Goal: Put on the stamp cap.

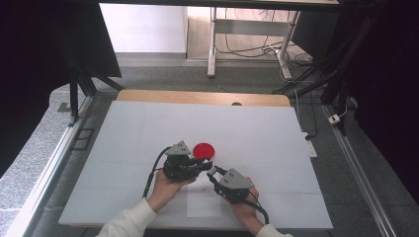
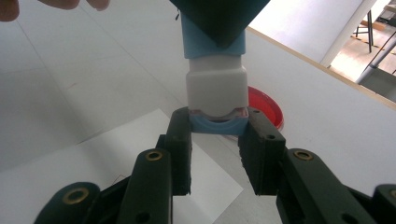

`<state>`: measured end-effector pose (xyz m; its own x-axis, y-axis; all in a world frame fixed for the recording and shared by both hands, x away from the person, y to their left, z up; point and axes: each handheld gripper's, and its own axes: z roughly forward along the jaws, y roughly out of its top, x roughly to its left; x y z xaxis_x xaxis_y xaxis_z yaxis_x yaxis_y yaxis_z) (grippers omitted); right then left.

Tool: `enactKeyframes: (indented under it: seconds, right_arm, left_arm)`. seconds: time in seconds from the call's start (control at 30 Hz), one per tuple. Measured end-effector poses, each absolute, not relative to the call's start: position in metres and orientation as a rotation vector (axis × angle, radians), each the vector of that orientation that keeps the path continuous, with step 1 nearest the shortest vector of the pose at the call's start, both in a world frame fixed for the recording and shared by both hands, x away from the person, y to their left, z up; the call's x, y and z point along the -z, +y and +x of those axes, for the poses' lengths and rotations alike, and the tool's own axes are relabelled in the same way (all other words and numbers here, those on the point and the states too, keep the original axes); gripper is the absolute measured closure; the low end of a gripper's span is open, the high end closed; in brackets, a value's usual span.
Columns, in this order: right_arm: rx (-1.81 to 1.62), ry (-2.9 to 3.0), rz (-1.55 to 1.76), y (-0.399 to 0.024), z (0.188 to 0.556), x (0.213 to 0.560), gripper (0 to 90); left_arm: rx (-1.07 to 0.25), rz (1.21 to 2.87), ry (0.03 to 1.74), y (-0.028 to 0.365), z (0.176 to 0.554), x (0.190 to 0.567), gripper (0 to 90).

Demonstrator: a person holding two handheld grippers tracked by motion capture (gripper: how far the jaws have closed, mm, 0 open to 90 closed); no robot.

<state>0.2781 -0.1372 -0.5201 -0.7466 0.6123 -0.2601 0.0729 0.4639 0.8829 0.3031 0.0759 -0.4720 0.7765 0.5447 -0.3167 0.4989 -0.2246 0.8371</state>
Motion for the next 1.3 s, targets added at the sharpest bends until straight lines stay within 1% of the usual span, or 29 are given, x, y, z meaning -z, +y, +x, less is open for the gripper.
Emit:
enactKeyframes:
  seconds: [0.6, 0.77, 0.87, 1.03, 1.23, 1.3]
  right_arm:
    - [-1.204, 2.181, 0.509, -0.134, 0.276, 0.52, 65.4]
    - [-1.193, 2.181, 0.516, -0.135, 0.277, 0.519, 65.3]
    - [-1.237, 2.189, 0.561, -0.137, 0.279, 0.518, 64.7]
    - [-1.224, 2.194, 0.541, -0.137, 0.28, 0.52, 64.5]
    - [-1.242, 2.196, 0.534, -0.138, 0.28, 0.521, 63.2]
    - [-1.251, 2.194, 0.53, -0.138, 0.28, 0.521, 61.0]
  left_arm:
    - [-0.007, 1.891, 0.805, 0.074, 0.306, 0.479, 75.4]
    - [-0.014, 1.866, 0.806, 0.074, 0.305, 0.482, 75.5]
    - [-0.033, 1.879, 0.807, 0.071, 0.304, 0.483, 75.5]
    - [-0.019, 1.862, 0.812, 0.075, 0.305, 0.481, 75.3]
    - [-0.008, 1.865, 0.81, 0.076, 0.305, 0.481, 75.1]
    - [-0.006, 1.873, 0.806, 0.075, 0.305, 0.481, 75.1]
